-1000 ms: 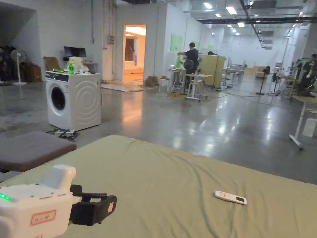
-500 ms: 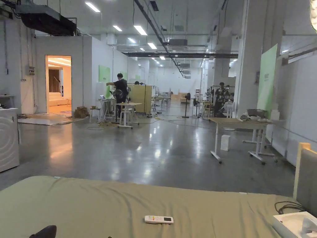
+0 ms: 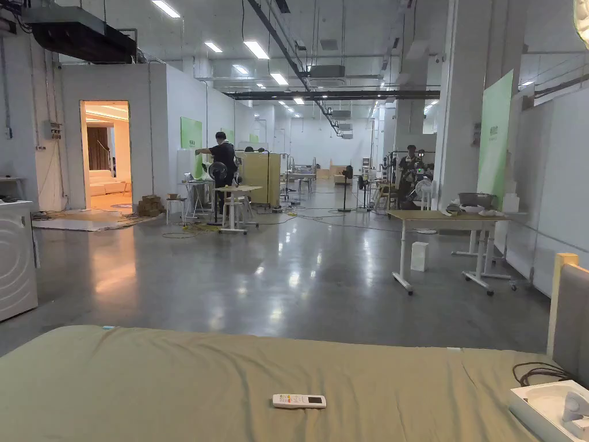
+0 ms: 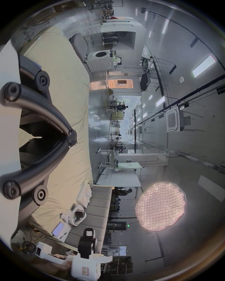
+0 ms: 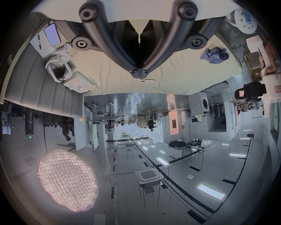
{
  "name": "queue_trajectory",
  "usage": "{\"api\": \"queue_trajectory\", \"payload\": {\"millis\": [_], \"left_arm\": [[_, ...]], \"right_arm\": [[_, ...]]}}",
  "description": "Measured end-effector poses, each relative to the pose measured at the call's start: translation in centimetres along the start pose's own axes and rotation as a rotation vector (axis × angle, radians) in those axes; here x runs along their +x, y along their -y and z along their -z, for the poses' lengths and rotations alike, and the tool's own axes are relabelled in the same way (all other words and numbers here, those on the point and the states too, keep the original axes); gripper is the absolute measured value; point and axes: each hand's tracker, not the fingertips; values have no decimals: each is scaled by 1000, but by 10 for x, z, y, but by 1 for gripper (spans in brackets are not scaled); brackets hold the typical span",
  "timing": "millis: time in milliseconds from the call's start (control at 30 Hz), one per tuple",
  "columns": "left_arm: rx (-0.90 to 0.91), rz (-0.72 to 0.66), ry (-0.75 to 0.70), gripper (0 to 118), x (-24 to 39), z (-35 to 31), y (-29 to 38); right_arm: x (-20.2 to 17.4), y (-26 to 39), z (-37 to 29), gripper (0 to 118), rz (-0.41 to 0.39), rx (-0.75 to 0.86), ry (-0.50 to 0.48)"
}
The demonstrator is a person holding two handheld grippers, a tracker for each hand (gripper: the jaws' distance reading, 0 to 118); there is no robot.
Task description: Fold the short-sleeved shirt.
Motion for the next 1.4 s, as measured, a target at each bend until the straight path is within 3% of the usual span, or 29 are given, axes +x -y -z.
{"api": "queue_trajectory", "payload": {"millis": [567, 600, 633, 667, 700, 767, 800, 1033, 1400], "left_arm": [[5, 23, 0, 1, 1, 0, -9], [4, 25, -1, 2, 1, 1, -9], [4, 27, -1, 4, 1, 1, -10], [0, 28, 4, 20, 1, 2, -11], [-1, 29, 3, 44, 3, 3, -12], [17, 55, -29, 99, 5, 5, -11], [15, 58, -31, 102, 6, 6, -12], [35, 5, 5, 102, 1, 7, -11], [43, 43, -47, 102, 4, 3, -14]], "right_arm": [[-8, 5, 9, 0, -21, -25, 1], [-7, 5, 8, 4, -24, -23, 4], [-8, 5, 9, 22, -25, -23, 5], [-8, 5, 8, 48, -27, -18, 6], [-8, 5, 8, 67, -26, -14, 4], [-9, 4, 8, 106, -22, -20, 1], [-10, 4, 8, 112, -28, -20, 9], [-10, 2, 6, 118, -28, 38, 27], [-14, 2, 6, 118, -68, 27, 49]]}}
